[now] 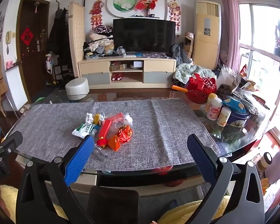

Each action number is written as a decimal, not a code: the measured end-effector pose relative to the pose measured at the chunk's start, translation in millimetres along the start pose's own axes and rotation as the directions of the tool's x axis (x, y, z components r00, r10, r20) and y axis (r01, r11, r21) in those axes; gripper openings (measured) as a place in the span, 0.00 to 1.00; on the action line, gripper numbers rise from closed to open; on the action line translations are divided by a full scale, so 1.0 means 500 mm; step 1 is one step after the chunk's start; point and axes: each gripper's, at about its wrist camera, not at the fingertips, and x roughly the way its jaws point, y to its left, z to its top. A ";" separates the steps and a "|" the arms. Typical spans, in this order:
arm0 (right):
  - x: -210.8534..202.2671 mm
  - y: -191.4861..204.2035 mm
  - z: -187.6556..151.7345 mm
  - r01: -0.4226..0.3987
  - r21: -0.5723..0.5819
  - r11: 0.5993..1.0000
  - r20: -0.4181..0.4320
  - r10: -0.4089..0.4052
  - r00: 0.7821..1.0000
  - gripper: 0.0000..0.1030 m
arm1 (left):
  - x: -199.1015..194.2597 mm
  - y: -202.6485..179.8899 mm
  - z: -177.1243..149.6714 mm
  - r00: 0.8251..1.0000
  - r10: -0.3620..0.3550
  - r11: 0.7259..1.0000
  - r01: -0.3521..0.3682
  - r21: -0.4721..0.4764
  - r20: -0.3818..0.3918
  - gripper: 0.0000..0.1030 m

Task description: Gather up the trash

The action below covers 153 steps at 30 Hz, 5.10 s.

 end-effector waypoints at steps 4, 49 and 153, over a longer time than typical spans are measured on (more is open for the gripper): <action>0.003 -0.002 0.001 0.005 0.003 1.000 -0.008 -0.005 1.000 0.97 | 0.001 0.000 0.000 1.000 -0.004 1.000 0.004 -0.001 -0.001 0.92; -0.002 -0.002 0.013 -0.007 0.020 1.000 -0.009 0.007 1.000 0.97 | -0.016 -0.009 0.018 1.000 0.001 1.000 -0.001 0.013 0.025 0.92; 0.499 0.056 -0.088 -0.370 0.129 0.920 -0.429 0.388 0.816 0.11 | 0.386 -0.070 -0.056 0.929 -0.102 0.991 0.124 0.039 -0.355 0.92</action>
